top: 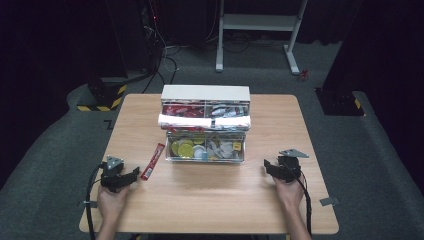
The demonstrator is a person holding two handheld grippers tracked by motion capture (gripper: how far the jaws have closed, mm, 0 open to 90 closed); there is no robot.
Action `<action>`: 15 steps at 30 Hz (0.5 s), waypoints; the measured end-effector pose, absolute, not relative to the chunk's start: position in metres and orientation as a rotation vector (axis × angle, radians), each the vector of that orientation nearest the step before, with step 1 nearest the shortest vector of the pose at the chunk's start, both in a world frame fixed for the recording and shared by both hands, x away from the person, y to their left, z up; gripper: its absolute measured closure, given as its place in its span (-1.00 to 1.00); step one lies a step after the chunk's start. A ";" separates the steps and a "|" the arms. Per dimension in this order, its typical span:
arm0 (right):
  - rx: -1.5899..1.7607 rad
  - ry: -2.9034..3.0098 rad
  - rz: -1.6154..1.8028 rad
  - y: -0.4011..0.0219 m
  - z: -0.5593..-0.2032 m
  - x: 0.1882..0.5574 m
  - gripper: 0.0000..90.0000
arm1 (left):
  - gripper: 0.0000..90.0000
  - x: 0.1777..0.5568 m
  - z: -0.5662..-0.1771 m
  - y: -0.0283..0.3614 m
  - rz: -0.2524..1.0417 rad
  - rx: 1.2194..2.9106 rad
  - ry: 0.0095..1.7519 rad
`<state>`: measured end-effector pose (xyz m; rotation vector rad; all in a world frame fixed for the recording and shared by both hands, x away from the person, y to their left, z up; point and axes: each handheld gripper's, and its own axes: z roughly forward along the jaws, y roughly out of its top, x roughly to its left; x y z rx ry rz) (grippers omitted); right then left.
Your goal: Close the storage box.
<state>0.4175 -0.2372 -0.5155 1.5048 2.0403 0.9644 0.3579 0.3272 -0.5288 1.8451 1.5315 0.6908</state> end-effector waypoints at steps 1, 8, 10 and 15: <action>1.505 2.045 0.962 -0.237 -0.516 0.418 -0.20 | -0.29 0.358 -0.529 0.327 0.691 1.845 1.532; 1.510 2.049 0.938 -0.235 -0.521 0.418 -0.22 | -0.29 0.358 -0.529 0.327 0.691 1.845 1.532; 1.487 2.048 0.928 -0.235 -0.522 0.416 -0.22 | -0.29 0.358 -0.529 0.327 0.691 1.844 1.532; 1.439 2.062 0.875 -0.231 -0.523 0.415 -0.27 | -0.29 0.358 -0.529 0.327 0.691 1.845 1.531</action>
